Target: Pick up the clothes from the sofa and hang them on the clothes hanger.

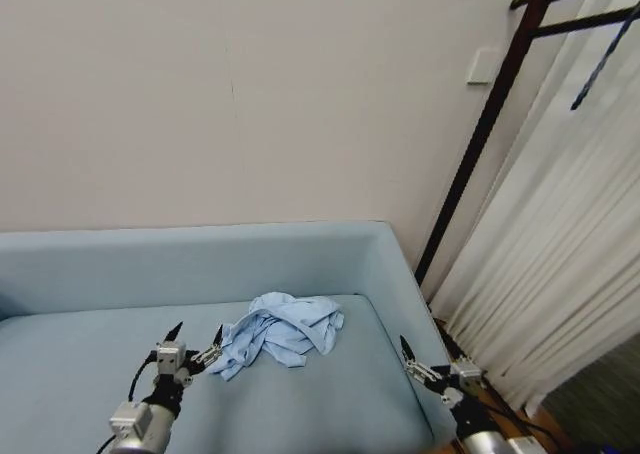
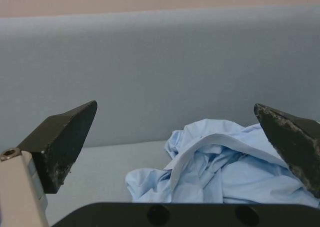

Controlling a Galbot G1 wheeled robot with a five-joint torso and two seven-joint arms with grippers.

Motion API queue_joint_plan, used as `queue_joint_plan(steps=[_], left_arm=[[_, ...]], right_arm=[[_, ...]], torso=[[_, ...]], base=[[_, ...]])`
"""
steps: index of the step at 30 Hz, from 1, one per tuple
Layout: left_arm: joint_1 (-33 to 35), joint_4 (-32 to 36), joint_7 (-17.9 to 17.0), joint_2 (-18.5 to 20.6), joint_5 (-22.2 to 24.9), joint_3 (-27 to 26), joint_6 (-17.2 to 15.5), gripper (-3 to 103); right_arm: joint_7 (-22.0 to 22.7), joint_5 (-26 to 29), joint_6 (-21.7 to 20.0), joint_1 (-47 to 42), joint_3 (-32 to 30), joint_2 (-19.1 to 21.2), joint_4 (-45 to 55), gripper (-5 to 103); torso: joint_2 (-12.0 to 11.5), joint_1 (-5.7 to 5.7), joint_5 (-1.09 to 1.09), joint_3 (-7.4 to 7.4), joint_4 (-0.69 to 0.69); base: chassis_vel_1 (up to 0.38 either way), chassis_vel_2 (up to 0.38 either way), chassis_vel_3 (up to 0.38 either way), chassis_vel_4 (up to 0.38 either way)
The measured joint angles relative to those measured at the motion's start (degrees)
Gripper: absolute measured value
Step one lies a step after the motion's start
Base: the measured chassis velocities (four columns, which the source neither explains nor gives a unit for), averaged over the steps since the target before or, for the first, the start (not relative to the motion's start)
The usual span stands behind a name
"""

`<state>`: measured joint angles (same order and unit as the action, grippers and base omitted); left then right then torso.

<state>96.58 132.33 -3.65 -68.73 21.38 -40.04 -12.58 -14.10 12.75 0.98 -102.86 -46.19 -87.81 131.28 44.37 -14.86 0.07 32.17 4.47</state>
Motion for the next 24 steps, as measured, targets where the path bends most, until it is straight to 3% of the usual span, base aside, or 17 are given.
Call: queue_joint_plan(steps=[3,5,8,9,15,18,24], left_arm=[[-3.46,-2.93,-0.72,4.86,4.31,0.93,-2.67,100],[-4.45,-4.14,-0.78,6.62,5.35,1.32,-3.04,100],[-6.42,-8.24,-0.73,12.38,8.96,2.05,-3.61,100],[-6.47,-9.19,-0.63,13.48,9.74,1.96,-3.63,100],[-10.26,-13.71,-0.57,16.04,11.35,4.46,-3.68,100],[-15.17,-17.51,-0.59,16.75,11.67,9.76,-4.41,100],[-22.71,-24.05,-0.51,16.54,11.8,17.82,-5.3,100]], right_arm=[[4.1,-0.05,-0.39,1.25,1.23,2.07,-1.8,100],[5.24,-0.07,-0.56,1.58,1.52,2.69,-2.34,100],[8.14,-0.1,-1.62,3.85,3.63,5.87,-4.95,100],[9.32,-0.09,-1.92,5.16,5.09,7.66,-6.0,100],[11.11,0.73,-2.56,7.01,8.28,11.8,-7.84,100],[11.64,0.86,-1.93,6.45,8.71,12.11,-8.45,100],[12.28,1.23,-0.88,6.54,8.9,12.31,-8.75,100]], torso=[[-0.01,0.0,0.01,0.0,0.0],[-0.01,0.0,0.0,0.0,-0.01],[-0.01,0.0,0.0,0.0,0.04],[-0.01,-0.01,0.02,0.01,-0.01],[-0.01,-0.01,0.0,0.01,-0.05],[-0.01,-0.01,0.0,0.01,0.04],[-0.01,-0.01,0.01,0.0,0.0]], base=[[0.0,0.0,0.0,0.0],[0.0,0.0,0.0,0.0],[0.0,0.0,0.0,0.0],[0.0,0.0,0.0,0.0],[0.0,0.0,0.0,0.0],[0.0,0.0,0.0,0.0],[0.0,0.0,0.0,0.0]])
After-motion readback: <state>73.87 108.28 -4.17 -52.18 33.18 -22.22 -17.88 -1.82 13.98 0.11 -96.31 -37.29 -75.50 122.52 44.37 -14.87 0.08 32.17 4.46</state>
